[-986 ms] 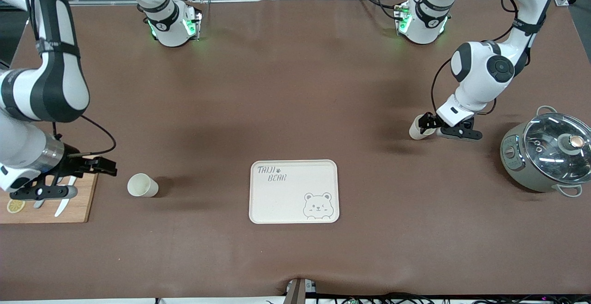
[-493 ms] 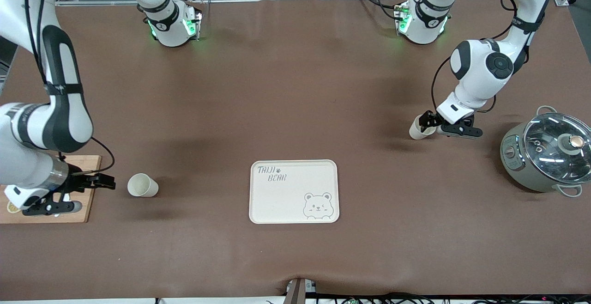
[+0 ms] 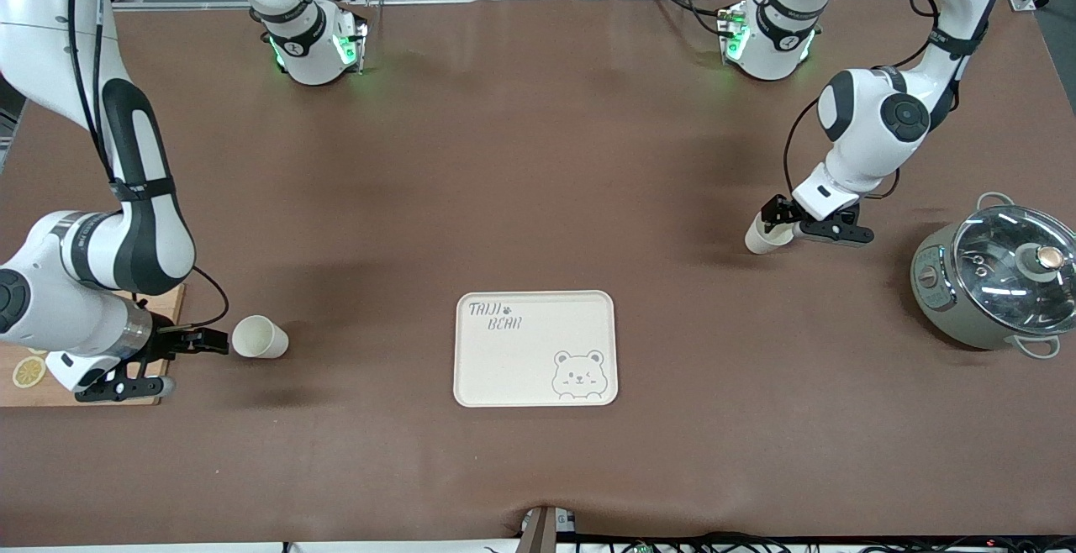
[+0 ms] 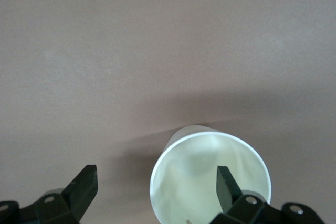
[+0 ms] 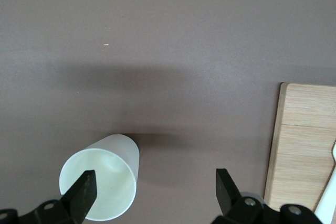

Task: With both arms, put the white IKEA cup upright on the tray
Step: 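Close the left gripper on the cup while the right gripper lowers to the other cup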

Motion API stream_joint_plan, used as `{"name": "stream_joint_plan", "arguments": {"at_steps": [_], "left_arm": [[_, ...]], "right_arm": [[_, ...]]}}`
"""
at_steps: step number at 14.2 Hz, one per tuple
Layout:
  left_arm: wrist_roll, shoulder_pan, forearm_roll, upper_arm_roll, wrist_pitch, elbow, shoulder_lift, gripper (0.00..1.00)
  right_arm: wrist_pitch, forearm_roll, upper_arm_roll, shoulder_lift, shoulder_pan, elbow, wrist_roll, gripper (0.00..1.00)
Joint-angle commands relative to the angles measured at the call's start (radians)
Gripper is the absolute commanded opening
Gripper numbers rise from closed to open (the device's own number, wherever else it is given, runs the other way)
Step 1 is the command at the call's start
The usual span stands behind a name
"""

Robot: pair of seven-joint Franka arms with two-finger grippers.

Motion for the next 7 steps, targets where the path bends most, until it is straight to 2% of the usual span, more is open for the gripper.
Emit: {"name": "stream_joint_plan", "arguments": {"at_steps": [1, 4, 5, 6, 7], "left_arm": [[0.022, 0.007, -0.004, -0.006, 0.011, 0.03, 0.06, 1.0], [0.02, 0.005, -0.004, -0.005, 0.013, 0.061, 0.101, 1.0], [0.005, 0.007, -0.004, -0.006, 0.011, 0.058, 0.1, 0.65], [0.0, 0.007, -0.004, -0.005, 0.011, 0.054, 0.098, 0.01], [0.008, 0.007, -0.004, -0.003, 0.011, 0.056, 0.1, 0.0]], "right_arm": [[-0.009, 0.002, 0.005, 0.033, 0.001, 0.023, -0.013, 1.0], [-0.014, 0.0, 0.005, 0.041, -0.002, 0.003, -0.061, 1.0], [-0.012, 0.006, 0.005, 0.044, -0.007, 0.0, -0.078, 1.0], [-0.012, 0.006, 0.005, 0.056, -0.008, 0.0, -0.08, 1.0], [-0.011, 0.008, 0.006, 0.064, -0.008, 0.0, -0.083, 1.0]]}}
